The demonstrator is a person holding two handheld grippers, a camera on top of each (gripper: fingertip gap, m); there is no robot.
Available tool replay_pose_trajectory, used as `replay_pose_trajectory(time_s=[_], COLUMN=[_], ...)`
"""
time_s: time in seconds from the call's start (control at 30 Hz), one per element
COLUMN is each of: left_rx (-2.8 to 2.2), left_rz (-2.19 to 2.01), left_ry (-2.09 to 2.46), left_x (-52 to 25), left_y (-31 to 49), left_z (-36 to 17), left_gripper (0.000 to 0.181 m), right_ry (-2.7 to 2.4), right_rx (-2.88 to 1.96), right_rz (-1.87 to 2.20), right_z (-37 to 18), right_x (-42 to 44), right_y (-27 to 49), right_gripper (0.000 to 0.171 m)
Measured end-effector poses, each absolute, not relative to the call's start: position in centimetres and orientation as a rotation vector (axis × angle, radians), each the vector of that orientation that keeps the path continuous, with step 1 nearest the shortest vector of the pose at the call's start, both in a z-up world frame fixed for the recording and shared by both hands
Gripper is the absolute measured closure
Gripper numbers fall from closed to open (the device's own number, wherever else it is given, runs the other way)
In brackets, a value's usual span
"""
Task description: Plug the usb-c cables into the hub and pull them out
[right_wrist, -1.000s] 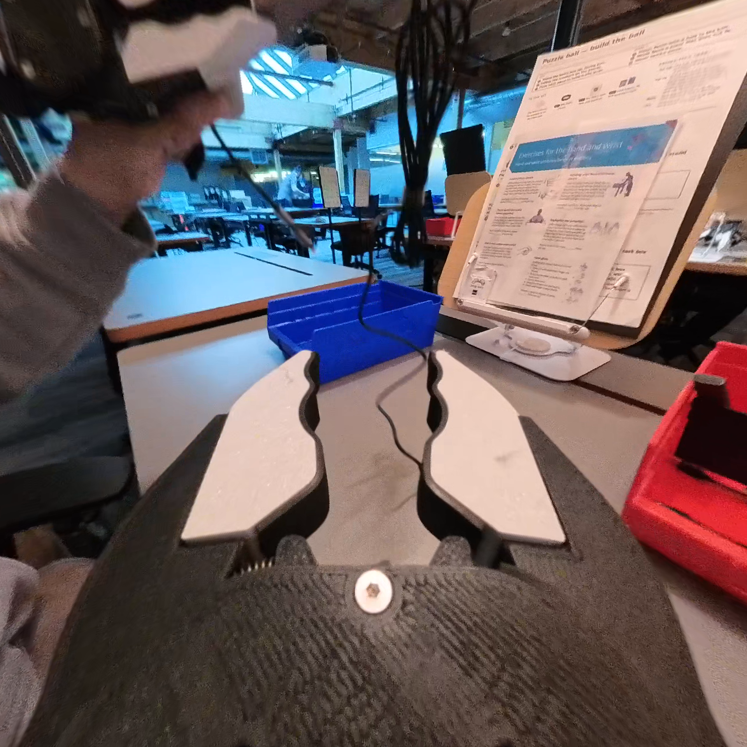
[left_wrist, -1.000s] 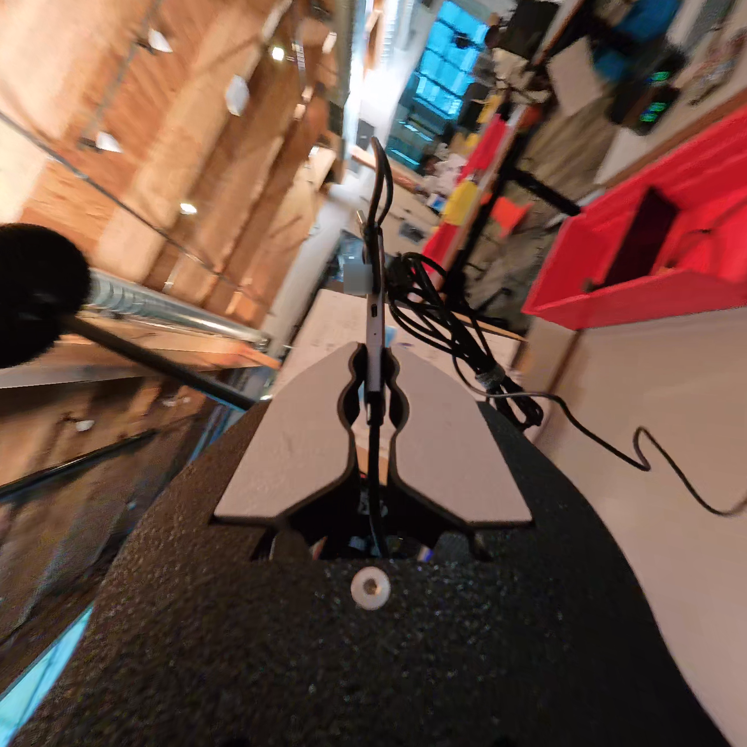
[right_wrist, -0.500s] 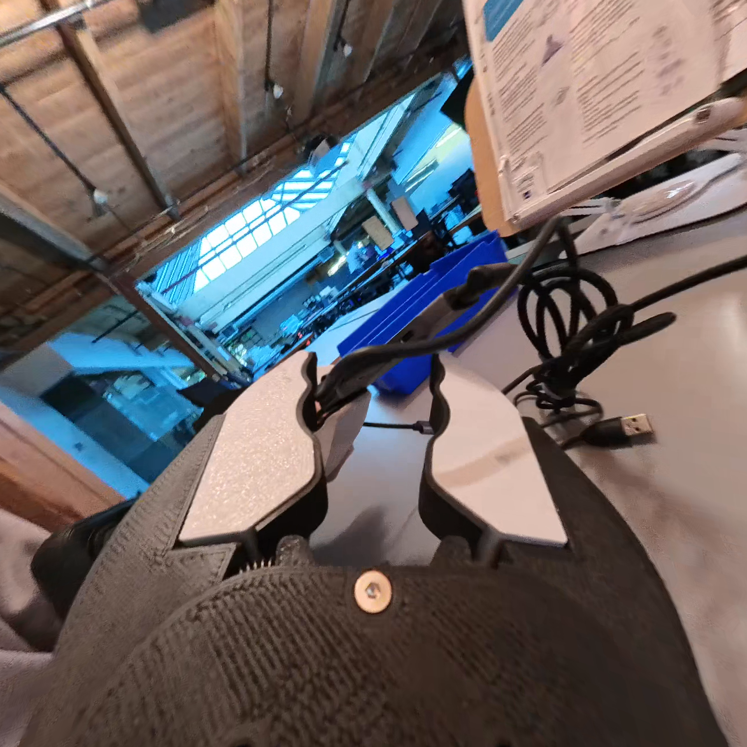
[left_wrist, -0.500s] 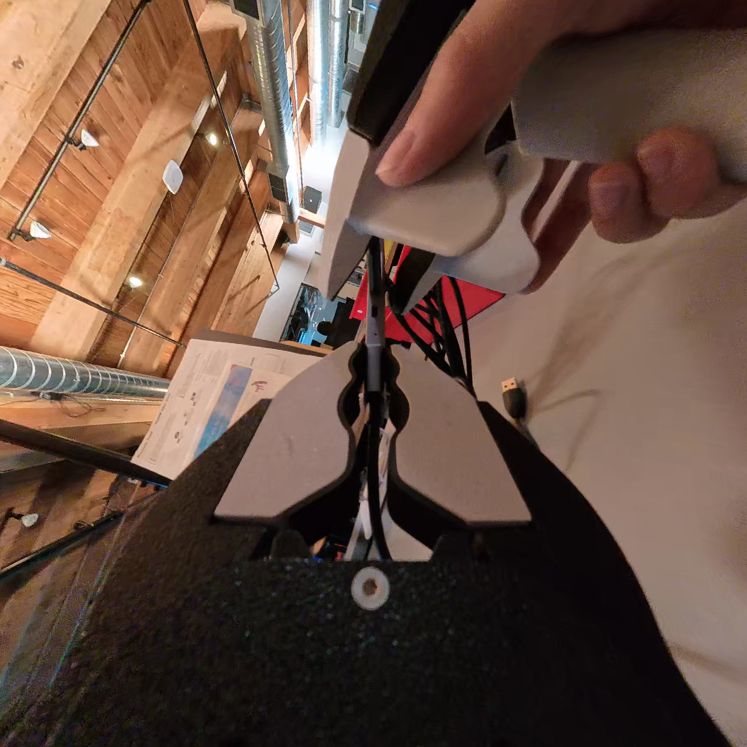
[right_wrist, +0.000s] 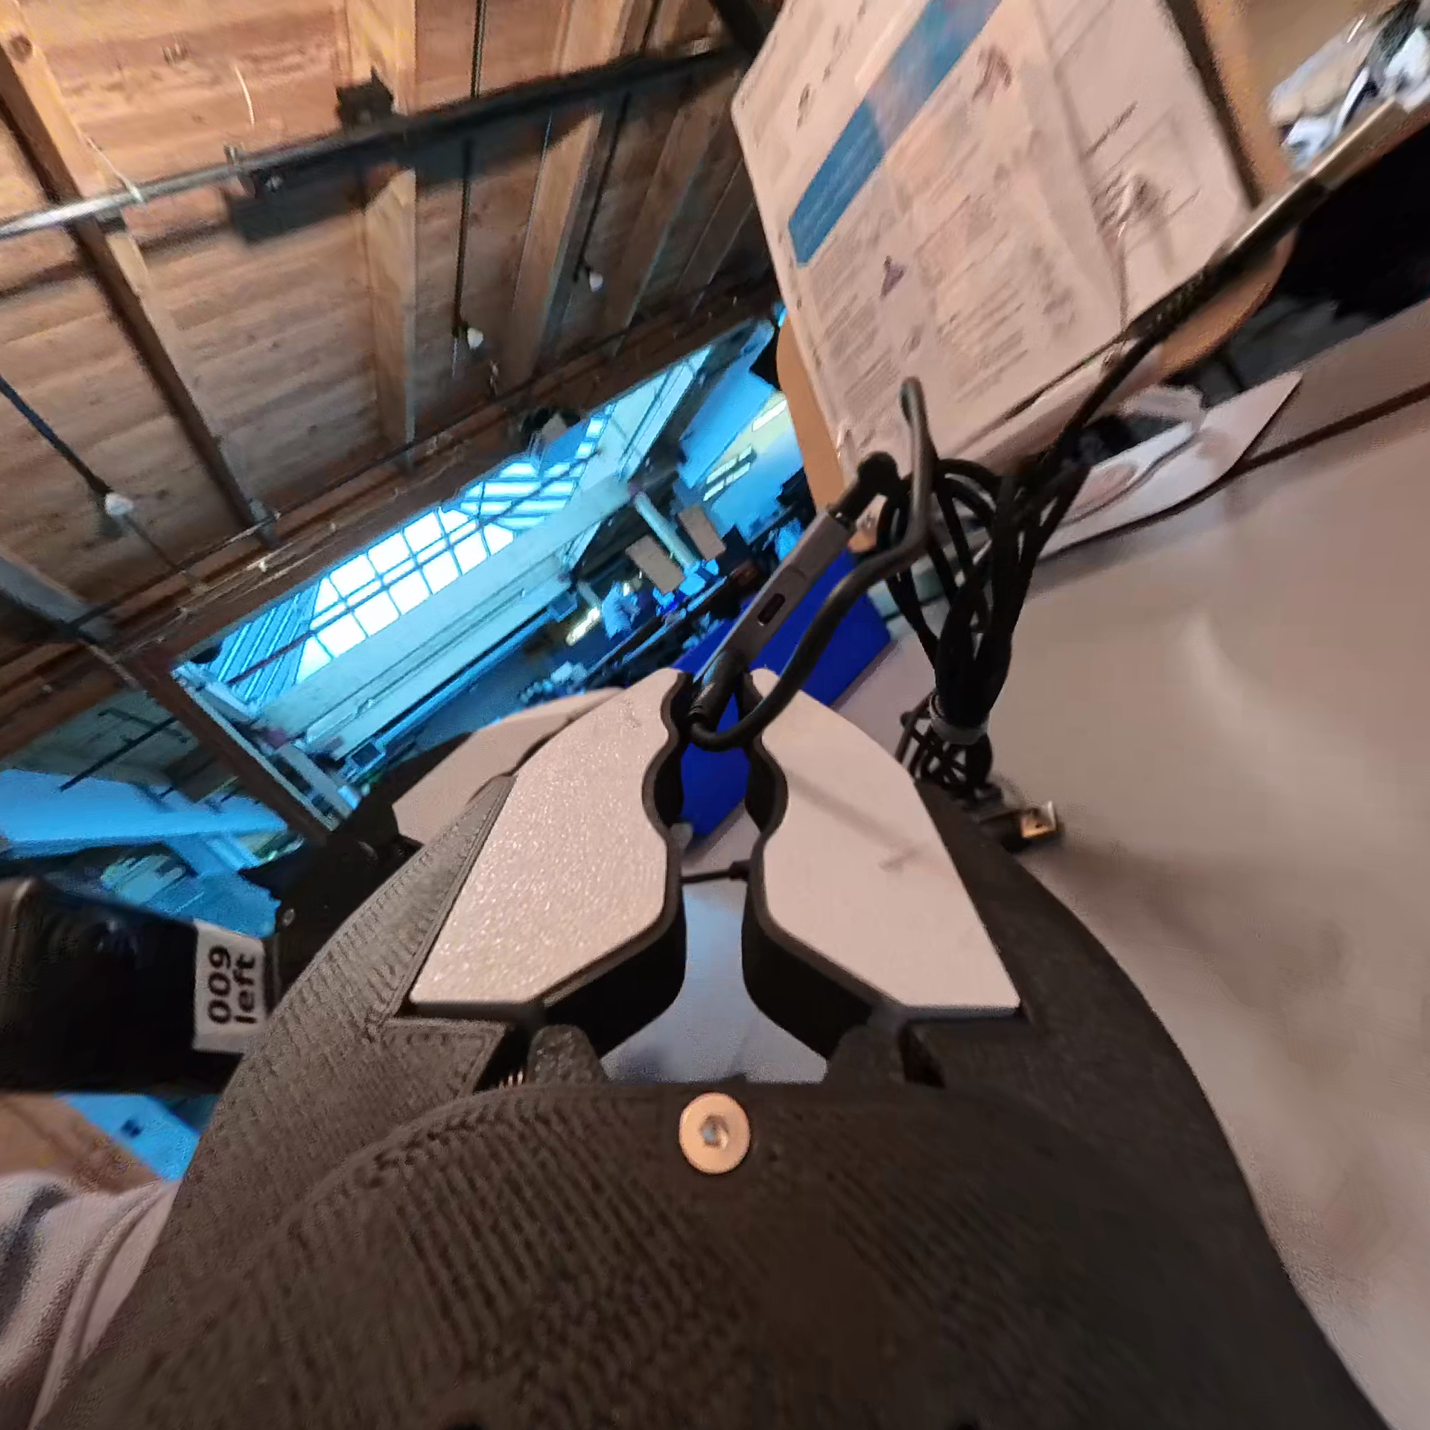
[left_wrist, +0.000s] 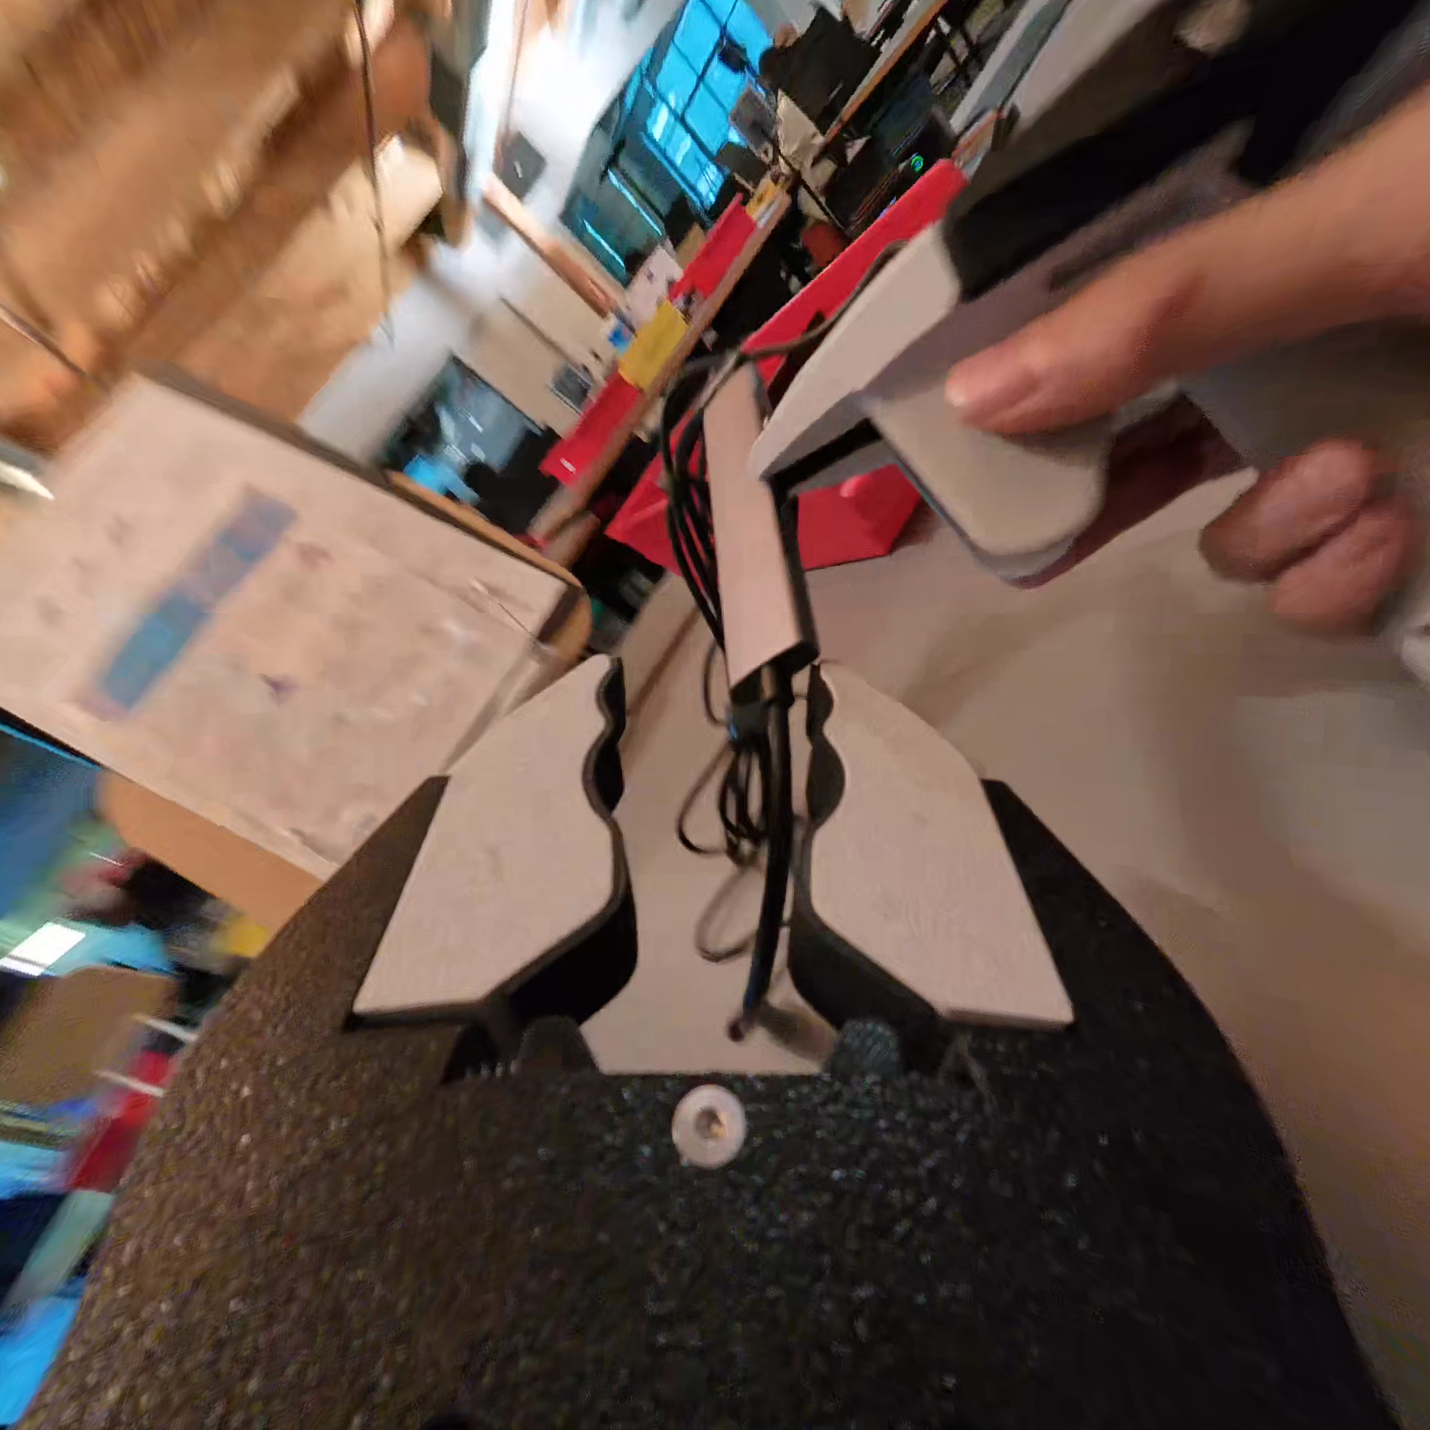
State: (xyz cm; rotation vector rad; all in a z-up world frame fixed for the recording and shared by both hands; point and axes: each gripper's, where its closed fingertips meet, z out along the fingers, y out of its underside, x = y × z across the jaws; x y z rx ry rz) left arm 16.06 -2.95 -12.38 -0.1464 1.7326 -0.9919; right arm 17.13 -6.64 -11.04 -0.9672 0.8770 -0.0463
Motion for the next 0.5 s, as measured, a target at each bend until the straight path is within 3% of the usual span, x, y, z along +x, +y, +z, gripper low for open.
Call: replay_pose_trajectory(time_s=[0.2, 0.4, 0.5], left_rx=[-0.525, -0.552, -0.509], left_rz=[-1.551, -1.534, -1.546], left_ry=[1.802, 1.798, 1.730], left_x=[14.5, 15.2, 14.9], left_y=[-4.0, -4.4, -4.1], left_z=[-10.7, -12.3, -11.8], left_gripper=[0.137, 0.138, 0.152], right_ry=[0.929, 0.956, 0.973], right_rx=[-0.735, -0.668, -0.660], right_rz=[0.015, 0.151, 0.177], right_z=[-9.8, -9.6, -9.6], right_x=[17.6, 17.1, 16.8], right_y=[-9.4, -8.7, -8.2], right_gripper=[0.162, 0.162, 0.162])
